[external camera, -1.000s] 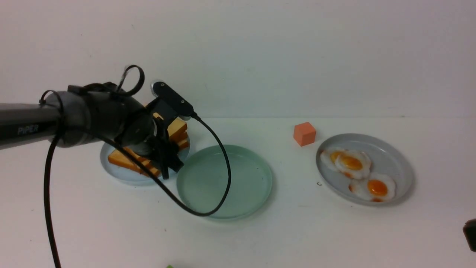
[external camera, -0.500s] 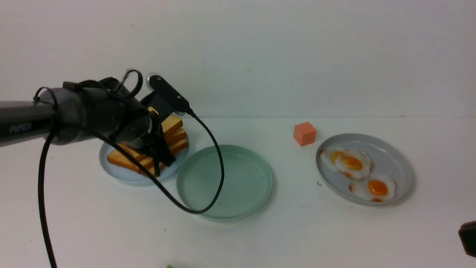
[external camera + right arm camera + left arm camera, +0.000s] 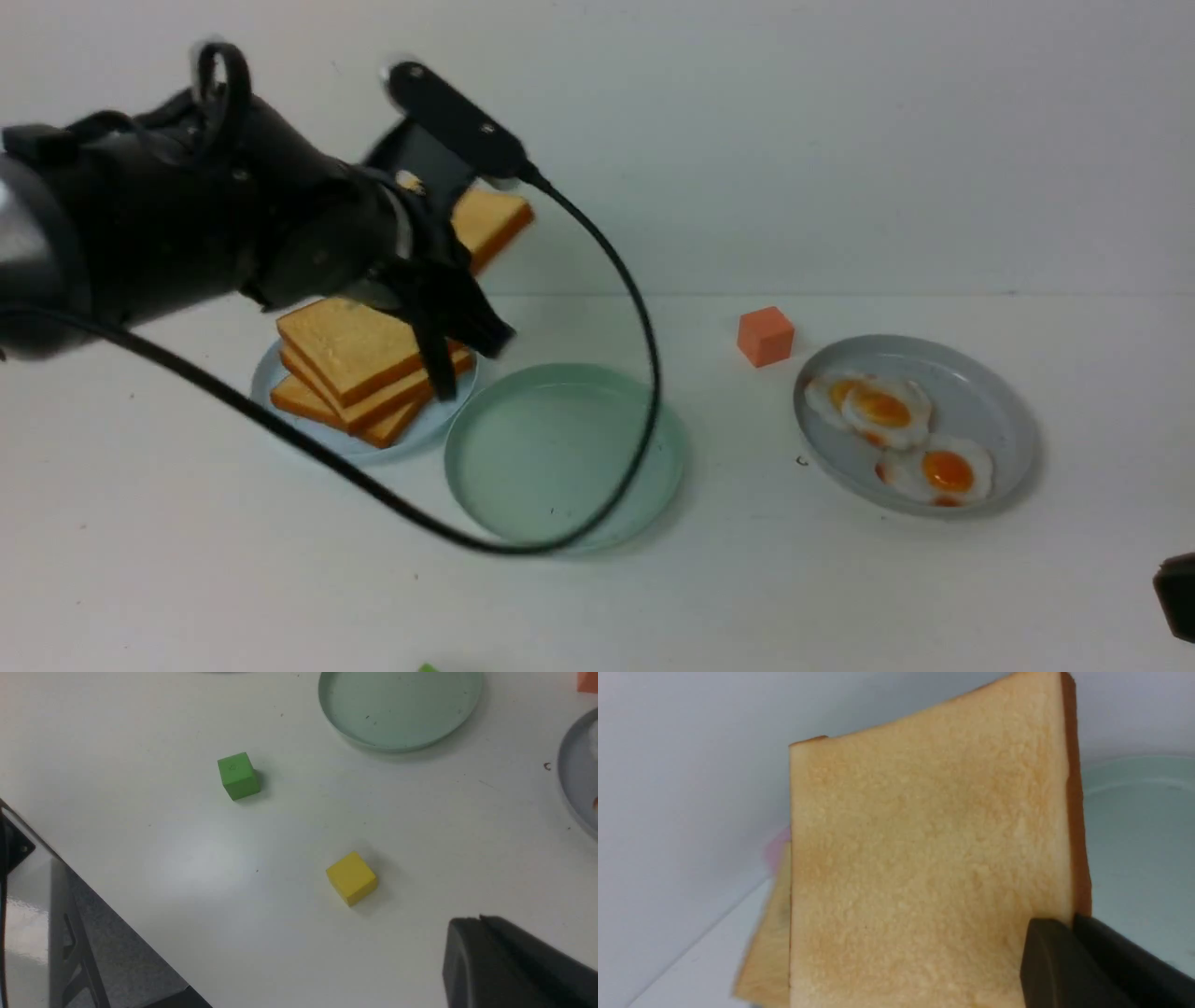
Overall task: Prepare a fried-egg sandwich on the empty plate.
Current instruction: Use the left arm to put a slice of bread into the empty plate in the middle
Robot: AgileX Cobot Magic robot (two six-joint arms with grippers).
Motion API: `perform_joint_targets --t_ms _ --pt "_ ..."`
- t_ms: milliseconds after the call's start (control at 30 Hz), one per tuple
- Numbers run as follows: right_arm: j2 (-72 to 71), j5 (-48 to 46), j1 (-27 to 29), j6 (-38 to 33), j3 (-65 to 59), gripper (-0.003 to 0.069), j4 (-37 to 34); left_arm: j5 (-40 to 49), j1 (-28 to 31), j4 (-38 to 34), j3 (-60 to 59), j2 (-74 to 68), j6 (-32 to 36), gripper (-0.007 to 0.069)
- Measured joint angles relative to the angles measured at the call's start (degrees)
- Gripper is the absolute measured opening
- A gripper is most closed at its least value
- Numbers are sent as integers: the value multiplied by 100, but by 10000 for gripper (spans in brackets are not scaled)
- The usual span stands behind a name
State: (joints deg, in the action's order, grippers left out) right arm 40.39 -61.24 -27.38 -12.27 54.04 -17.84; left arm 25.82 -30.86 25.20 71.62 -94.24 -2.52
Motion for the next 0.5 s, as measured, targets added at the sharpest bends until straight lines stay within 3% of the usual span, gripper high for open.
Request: perform_joint_targets --t_ms 200,500 --pt "-56 12 0 29 0 40 285 -49 -930 -225 -265 -420 528 7" --pt "-704 486 0 642 0 43 1050 27 -1000 -130 -281 -979 537 7"
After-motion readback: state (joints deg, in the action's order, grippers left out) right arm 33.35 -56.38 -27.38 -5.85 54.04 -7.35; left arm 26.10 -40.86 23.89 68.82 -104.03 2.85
